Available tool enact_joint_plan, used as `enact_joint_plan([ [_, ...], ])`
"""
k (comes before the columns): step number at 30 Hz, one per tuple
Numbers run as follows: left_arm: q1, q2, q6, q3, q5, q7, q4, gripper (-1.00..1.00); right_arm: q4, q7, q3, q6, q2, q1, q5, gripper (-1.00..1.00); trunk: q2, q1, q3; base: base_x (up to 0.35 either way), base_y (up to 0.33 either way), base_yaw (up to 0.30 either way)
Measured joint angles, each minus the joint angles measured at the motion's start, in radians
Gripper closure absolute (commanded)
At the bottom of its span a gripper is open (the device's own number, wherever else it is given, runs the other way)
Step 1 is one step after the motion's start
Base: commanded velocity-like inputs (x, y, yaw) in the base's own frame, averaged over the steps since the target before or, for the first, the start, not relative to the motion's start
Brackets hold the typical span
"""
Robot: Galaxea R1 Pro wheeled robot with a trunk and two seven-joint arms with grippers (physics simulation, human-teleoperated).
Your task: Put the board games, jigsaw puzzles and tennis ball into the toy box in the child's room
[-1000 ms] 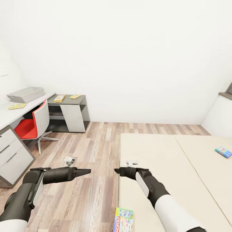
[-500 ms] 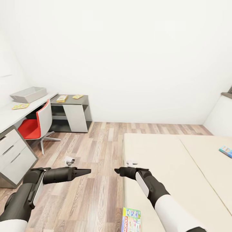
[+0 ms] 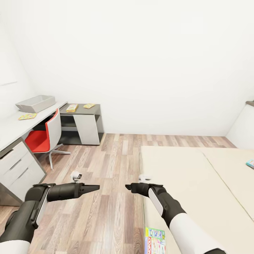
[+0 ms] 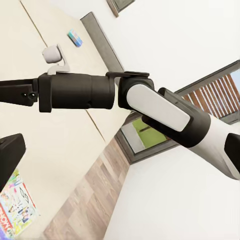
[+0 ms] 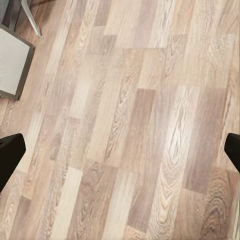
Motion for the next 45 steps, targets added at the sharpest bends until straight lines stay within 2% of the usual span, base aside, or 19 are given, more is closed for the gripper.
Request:
enact_joint_plan([
  [29, 0.0, 0.0, 0.0, 0.0, 0.0, 0.0, 0.0, -1.0, 0.0, 0.0, 0.0, 0.0, -0.001, 0.0, 0.0, -1.0, 0.0, 0.0, 0.0, 0.02, 0.217, 0.0],
  [45, 0.0, 0.0, 0.0, 0.0, 0.0, 0.002, 0.0, -1.0, 0.001, 0.001, 0.0, 0.0, -0.001, 0.0, -0.001, -1.0, 0.0, 0.0, 0.0, 0.066, 0.061, 0.0],
])
